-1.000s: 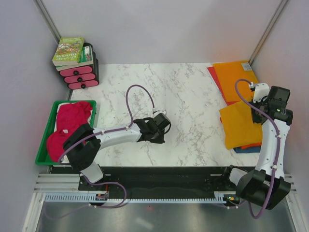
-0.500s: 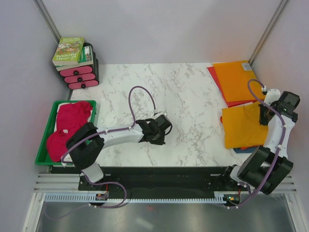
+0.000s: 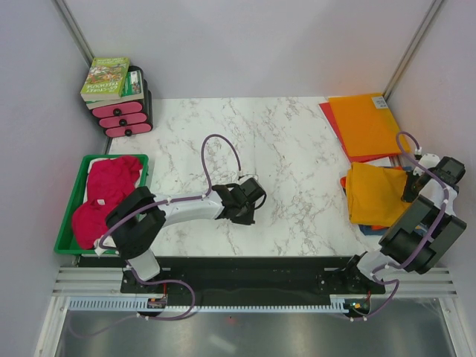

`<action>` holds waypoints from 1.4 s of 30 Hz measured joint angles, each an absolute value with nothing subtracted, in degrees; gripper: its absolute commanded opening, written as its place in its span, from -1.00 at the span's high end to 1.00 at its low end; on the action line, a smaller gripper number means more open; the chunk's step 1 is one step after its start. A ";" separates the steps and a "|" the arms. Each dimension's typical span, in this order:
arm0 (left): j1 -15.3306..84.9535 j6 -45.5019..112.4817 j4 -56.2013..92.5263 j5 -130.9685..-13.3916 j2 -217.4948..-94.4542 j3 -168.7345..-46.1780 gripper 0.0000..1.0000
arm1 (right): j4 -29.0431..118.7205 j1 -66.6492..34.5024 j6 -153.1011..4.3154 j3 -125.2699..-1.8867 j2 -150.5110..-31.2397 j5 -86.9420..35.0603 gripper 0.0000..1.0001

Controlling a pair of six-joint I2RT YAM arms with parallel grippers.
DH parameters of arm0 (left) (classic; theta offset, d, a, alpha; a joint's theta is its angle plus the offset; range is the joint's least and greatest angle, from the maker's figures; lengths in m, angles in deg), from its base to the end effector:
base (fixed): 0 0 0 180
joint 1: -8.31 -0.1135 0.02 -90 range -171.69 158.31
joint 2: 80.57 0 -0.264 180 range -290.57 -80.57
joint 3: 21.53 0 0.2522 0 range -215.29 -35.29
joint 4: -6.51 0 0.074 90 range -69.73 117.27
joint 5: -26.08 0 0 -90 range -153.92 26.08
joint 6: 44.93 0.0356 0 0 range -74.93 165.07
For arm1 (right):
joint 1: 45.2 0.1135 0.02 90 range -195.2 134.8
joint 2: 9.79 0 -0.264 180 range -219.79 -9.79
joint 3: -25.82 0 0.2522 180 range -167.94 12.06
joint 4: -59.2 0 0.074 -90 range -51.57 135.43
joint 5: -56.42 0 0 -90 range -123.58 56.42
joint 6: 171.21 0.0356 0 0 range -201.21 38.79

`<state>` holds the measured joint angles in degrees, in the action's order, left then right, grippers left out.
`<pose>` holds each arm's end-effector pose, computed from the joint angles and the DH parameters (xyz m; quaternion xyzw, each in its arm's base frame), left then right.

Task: Fold and stack the t-shirts
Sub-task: Put the neatly folded tshirt into the corner of the board with the right arm

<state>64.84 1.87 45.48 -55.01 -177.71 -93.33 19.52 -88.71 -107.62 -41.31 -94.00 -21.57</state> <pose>0.1855 -0.2706 0.1691 0.0957 0.9675 -0.1206 0.2008 0.2184 -0.1971 0.2111 0.1121 0.9468 -0.0808 0.2906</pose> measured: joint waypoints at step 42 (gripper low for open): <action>69.11 1.85 45.48 -55.03 -180.42 -94.49 0.69 | 21.95 -91.53 -95.51 -47.62 -100.86 -7.41 1.00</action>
